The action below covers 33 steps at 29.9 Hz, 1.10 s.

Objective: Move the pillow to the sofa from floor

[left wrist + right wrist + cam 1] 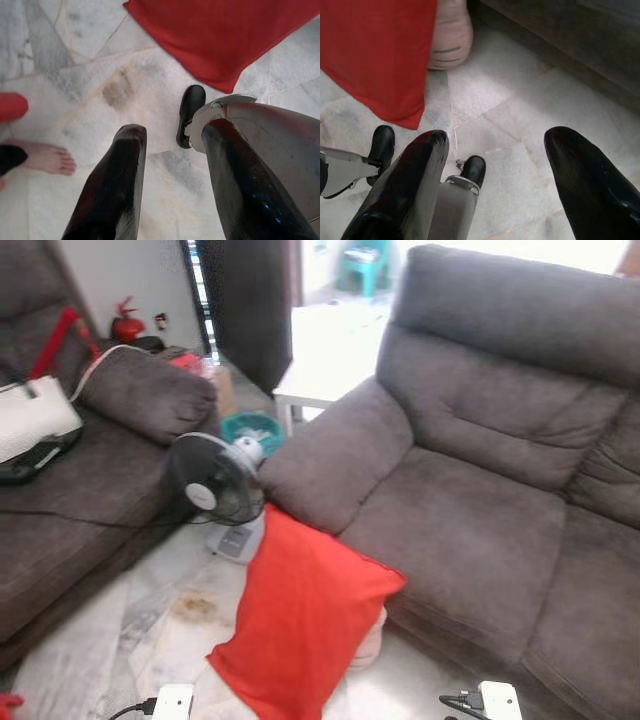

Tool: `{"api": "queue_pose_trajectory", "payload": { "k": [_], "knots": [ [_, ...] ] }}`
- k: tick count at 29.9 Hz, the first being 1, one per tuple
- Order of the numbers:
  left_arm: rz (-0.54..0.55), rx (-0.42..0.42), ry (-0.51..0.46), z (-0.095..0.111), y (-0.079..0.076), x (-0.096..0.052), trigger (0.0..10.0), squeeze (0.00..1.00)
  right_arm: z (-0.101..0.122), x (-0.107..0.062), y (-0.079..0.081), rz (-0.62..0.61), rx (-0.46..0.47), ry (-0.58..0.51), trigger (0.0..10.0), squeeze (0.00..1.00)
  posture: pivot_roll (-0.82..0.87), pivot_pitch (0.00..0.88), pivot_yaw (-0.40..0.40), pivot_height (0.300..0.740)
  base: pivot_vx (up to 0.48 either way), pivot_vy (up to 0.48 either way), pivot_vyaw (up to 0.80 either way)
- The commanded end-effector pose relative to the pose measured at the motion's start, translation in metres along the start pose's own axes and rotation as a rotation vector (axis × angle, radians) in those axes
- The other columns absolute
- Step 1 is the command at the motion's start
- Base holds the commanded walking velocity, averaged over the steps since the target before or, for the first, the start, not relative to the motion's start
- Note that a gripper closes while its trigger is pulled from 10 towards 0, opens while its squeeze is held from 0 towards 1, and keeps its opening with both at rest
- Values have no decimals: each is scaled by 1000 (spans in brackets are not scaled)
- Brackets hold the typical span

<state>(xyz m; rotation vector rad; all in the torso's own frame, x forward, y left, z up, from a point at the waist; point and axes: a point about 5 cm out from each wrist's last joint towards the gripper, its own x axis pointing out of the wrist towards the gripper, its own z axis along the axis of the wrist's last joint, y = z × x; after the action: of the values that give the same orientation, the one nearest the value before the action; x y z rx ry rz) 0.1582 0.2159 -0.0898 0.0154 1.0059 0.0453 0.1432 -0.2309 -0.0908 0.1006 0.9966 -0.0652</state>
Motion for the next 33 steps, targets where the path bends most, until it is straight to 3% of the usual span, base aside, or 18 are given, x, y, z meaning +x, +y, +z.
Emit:
{"api": "queue_pose_trajectory", "payload": {
  "k": [1,22,33],
  "knots": [
    [5,8,24,-7,0,-1,10000,0,-1,-1,-2,-1,-6,6,10000,0,75,14,-32,740,0,0,800],
    [4,18,24,-6,0,-1,10000,0,-1,-1,-2,-2,-1,8,10000,0,74,14,-30,740,0,0,790],
    [6,9,27,-7,0,-1,10000,0,-2,-1,-2,-6,34,5,10000,0,76,16,-30,740,0,0,0]
  ]
}}
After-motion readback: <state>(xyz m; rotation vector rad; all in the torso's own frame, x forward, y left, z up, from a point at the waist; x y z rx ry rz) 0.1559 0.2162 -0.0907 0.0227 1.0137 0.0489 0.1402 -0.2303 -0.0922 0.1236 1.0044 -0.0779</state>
